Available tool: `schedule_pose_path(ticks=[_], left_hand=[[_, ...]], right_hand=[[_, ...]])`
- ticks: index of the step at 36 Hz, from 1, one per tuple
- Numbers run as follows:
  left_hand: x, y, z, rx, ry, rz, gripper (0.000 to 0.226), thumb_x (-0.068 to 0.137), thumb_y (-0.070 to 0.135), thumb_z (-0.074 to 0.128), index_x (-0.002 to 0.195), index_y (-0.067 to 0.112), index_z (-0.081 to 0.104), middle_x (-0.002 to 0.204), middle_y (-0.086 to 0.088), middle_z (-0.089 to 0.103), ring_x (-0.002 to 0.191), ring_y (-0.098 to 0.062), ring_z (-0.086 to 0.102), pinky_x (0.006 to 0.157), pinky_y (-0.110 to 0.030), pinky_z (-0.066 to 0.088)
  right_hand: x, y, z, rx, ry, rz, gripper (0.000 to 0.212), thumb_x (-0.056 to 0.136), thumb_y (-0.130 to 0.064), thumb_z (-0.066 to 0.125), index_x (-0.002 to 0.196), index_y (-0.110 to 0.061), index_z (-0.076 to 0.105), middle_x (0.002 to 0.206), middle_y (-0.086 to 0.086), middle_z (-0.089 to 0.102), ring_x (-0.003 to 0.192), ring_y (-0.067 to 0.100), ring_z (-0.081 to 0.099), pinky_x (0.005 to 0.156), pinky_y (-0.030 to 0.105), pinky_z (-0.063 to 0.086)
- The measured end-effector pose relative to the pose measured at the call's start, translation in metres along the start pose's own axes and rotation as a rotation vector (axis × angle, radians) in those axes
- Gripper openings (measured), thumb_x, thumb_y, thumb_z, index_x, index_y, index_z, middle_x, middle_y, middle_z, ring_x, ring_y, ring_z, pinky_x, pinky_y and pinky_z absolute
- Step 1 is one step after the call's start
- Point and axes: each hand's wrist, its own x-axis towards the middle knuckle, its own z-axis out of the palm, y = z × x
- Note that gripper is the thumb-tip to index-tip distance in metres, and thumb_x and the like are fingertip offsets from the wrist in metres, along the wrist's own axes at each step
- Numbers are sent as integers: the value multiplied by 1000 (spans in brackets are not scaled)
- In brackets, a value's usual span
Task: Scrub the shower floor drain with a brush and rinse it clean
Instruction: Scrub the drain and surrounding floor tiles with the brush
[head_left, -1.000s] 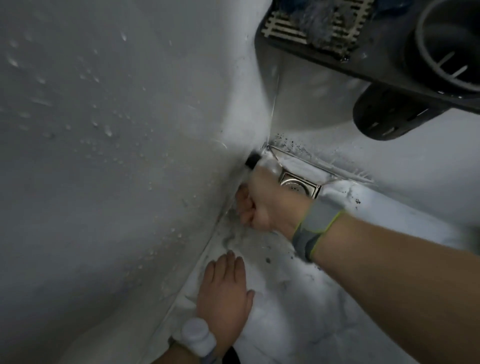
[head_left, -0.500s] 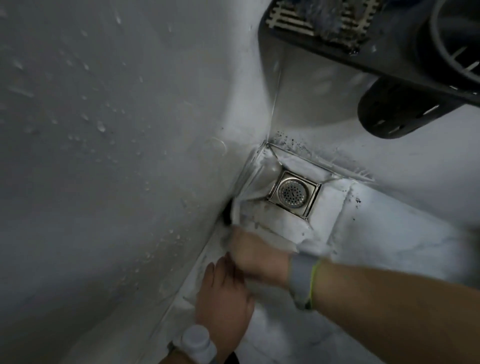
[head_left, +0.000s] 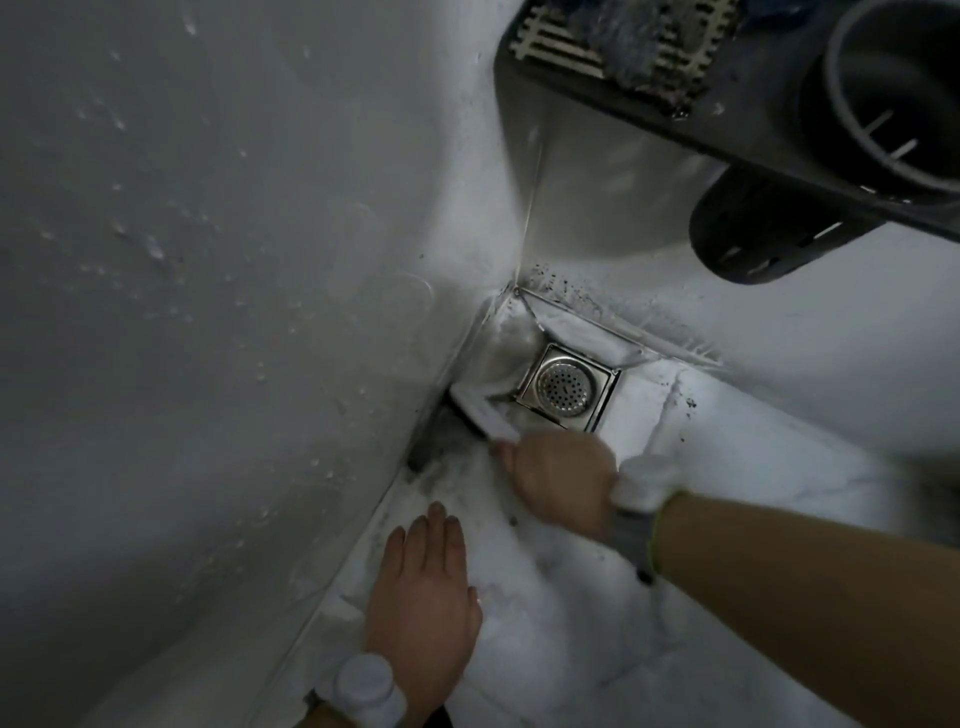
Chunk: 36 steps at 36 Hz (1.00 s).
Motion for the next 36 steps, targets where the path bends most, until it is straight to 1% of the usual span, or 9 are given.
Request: schedule_pose_path(ticks=[4,6,8,11,16,21,26,33,36], left_hand=[[-1,1,-1,6,12,-5,78,66,34,72,132,-4,58,138,-26,54,113,-41,57,103,-53,33],[-3,0,1,16,10,2,77,66,34,71,132,-5,58,138,-27,54,114,-41,57,103,-53,34],[-3,-2,3,23,5,11,74,69,35,66,132,-5,58,138,-26,54,114,-40,58,102,-54,35],[-2,-1,1,21,2,14,72,73,36,55,133,-5,57,138,-26,54,114,-40,57,101,-54,38],[-2,0,-1,22,21,10,76,67,32,68,133,-5,57,139,-26,54,113,-40,57,102,-53,36],[-3,1,-4,19,11,6,77,67,33,71,132,-5,57,139,-26,54,113,-40,57,103,-53,35],[-2,3,-6,20,-10,-9,78,69,36,68,135,-5,55,141,-27,51,116,-40,55,104,-53,34],[-3,2,-5,23,-10,-4,75,73,39,57,134,-5,55,142,-27,50,116,-40,55,103,-53,35],[-2,3,-4,21,-10,-9,76,73,38,60,135,-5,54,143,-27,49,117,-40,55,104,-53,34]], right_hand=[[24,11,-26,-288,256,80,23,86,-30,69,69,-13,66,57,4,58,49,23,60,49,21,31],[10,-2,-12,-320,146,85,22,92,-32,61,76,-17,64,63,8,60,56,27,64,51,26,42],[-16,-5,2,-324,141,111,31,89,-41,65,68,-19,60,57,7,58,47,27,60,45,27,39],[-34,18,0,-120,51,137,47,98,-59,36,81,-20,56,77,3,66,67,28,67,53,30,40],[3,65,-26,-219,104,187,49,105,-47,20,86,-20,56,83,1,65,73,26,65,58,33,44],[-36,37,6,-160,87,221,51,101,-57,23,77,-22,49,80,2,68,72,27,68,56,30,43],[-16,62,-17,-182,33,237,59,100,-61,19,70,-19,48,61,-5,48,57,19,55,55,29,43],[-50,48,15,-162,64,188,54,100,-61,22,77,-21,51,79,3,66,71,27,67,58,31,45],[-56,75,10,-191,0,229,60,97,-65,17,77,-20,52,74,0,63,72,27,68,61,33,50]])
